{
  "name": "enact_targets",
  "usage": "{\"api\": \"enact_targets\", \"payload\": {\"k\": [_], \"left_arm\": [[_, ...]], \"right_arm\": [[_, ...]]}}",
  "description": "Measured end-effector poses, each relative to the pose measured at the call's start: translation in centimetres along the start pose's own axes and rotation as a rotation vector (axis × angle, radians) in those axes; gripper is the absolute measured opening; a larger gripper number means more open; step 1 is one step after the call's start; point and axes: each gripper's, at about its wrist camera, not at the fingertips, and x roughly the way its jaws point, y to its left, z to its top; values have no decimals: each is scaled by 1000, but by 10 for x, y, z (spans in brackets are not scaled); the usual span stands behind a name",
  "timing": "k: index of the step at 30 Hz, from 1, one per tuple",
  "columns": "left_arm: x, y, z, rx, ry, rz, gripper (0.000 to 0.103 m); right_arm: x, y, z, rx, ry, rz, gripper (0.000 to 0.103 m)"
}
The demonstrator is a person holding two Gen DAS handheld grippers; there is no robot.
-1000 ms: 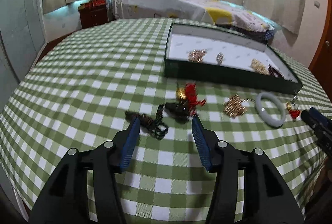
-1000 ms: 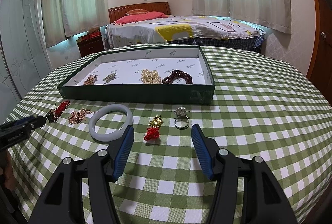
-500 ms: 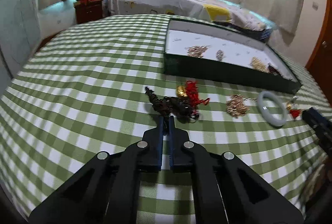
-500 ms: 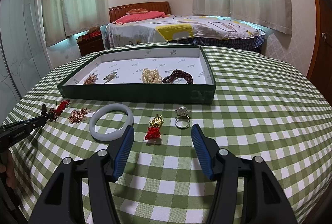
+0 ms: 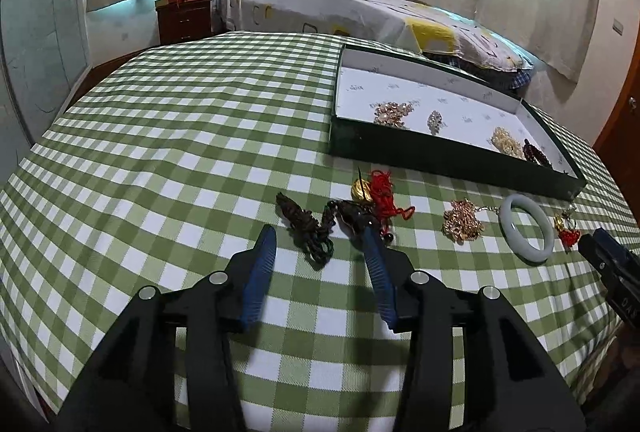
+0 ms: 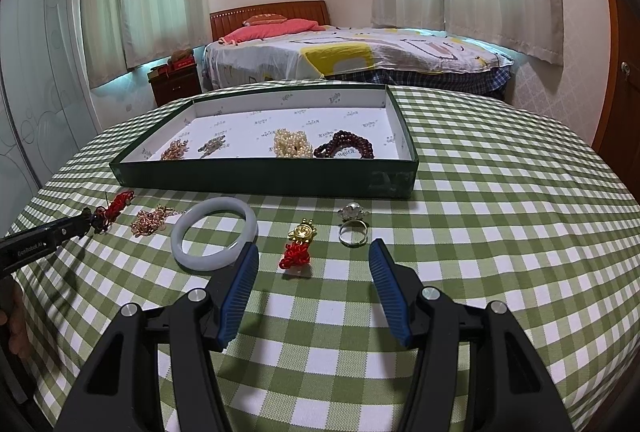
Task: Organize jewelry
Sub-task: 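Lower the left tool onto the black cord pendant and close its fingers, then lift the pendant with the left tool while the right tool grasps the red tassel charm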
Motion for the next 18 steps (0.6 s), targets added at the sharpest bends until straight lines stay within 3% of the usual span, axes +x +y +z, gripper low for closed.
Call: {"api": "enact_targets", "payload": {"k": [9,13,18], "left_arm": [[15,0,9,10,23,13,46],[19,-3,10,50,15,29,36],[24,-4,13,77,9,19,16]], "right_arm": [[3,-3,1,7,10,2,57],[5,-4,1,10,18,3,57],[7,-5,0,14,26,5,57]]}}
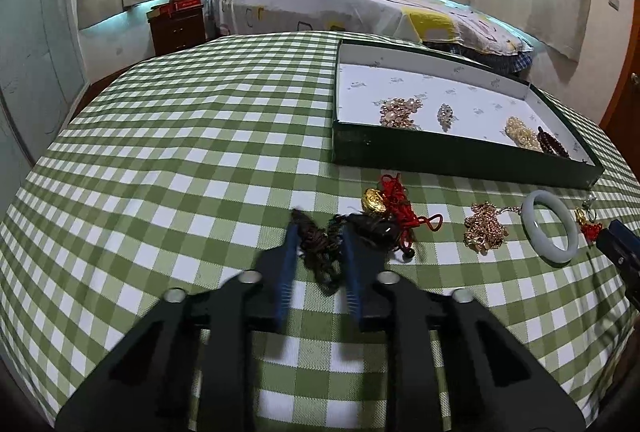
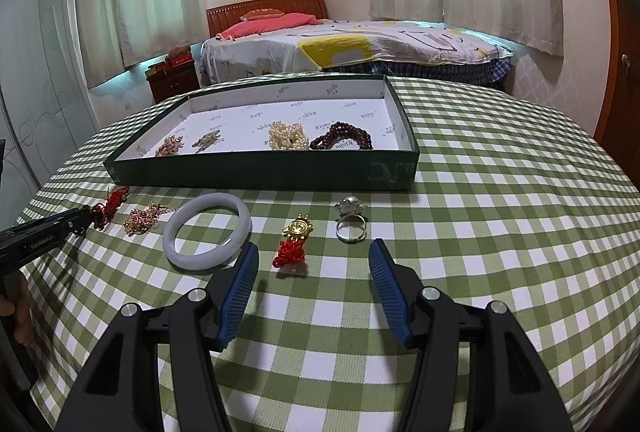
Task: Organize jewelry
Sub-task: 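Lift the pendant with the left tool while the right tool grasps the red tassel charm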
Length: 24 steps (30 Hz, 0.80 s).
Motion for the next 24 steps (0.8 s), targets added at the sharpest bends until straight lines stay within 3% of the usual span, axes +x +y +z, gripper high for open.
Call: {"api": "enact_targets", "payload": {"k": [5,19,24], "left_arm": [[1,2,1,-14,-7,-23,11],[-16,-4,2,-14,-47,-59,11],[-17,-2,2,-20,-47,-56,11]], "right_arm": [[0,0,0,0,1,0,57],[5,3,9,-16,8,2,56],[13,11,13,-46,30,17,42]]}}
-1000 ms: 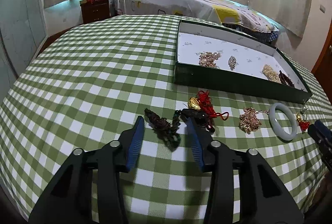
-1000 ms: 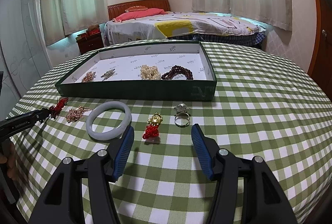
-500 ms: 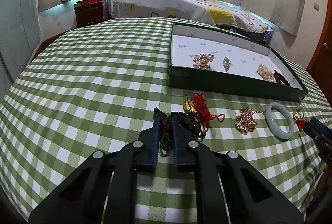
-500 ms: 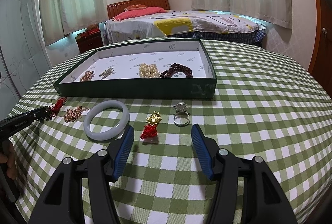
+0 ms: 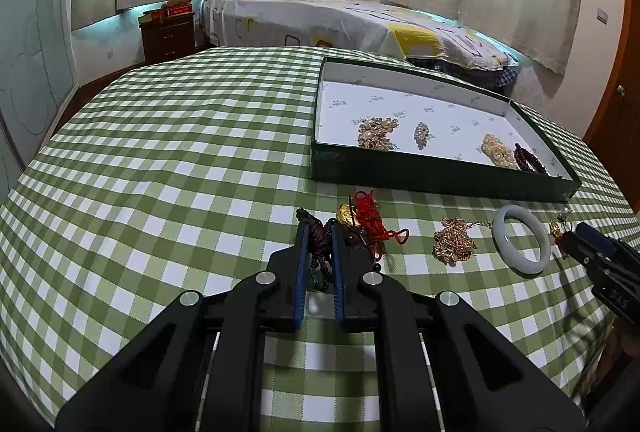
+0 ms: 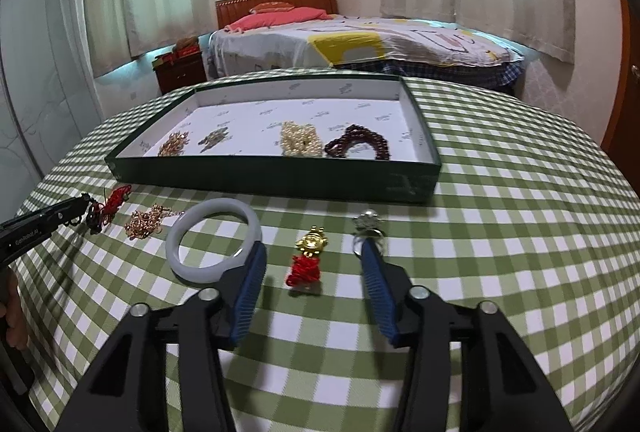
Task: Organize jewelry
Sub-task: 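Lift the pendant with the left tool while the right tool grasps the red tassel charm, then carry the pendant into the box with left tool while right tool drops the red tassel charm there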
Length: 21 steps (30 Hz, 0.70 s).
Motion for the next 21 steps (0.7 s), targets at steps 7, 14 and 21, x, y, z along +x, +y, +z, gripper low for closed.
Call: {"api": "enact_targets", "payload": {"k": [7,14,21], "left_arm": [[-3,-1,2,1,-10,-4,11],[-11,-5,5,7,-32,-13,11],[-25,-9,15,8,-67,-29,11]], "right_arm": [[7,1,-2,-7,37,7,16],[0,1,-3,-4,19,22,14],[-16,3,7,-8,-30,27,14]]}}
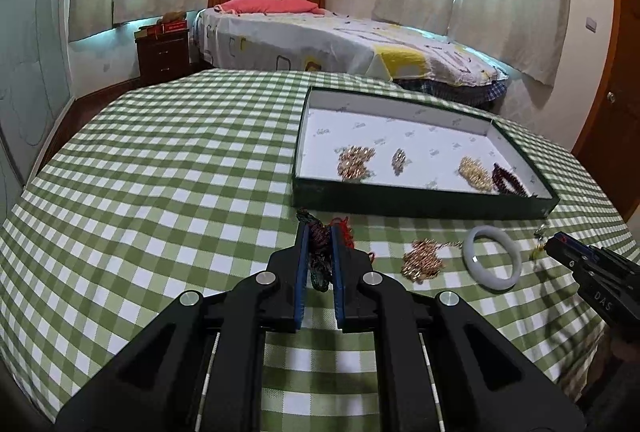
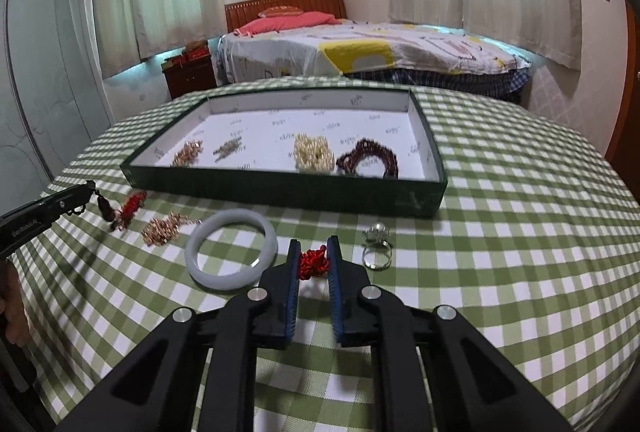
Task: Organize jewelry
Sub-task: 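Carry the pendant into the box with left tool while right tool drops the red tassel charm there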
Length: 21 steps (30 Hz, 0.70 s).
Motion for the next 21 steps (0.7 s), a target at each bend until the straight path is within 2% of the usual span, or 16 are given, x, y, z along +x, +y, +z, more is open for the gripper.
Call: {"api": "enact_targets", "payload": {"k": [12,21], "left_arm": [[-21,-14,28,-7,-84,-48,11],[-15,-27,63,6,-150,-74,11]], "right_arm": [[-24,1,28,-7,-95,7,14],[-23,2,64,-21,-174,0,14]]}}
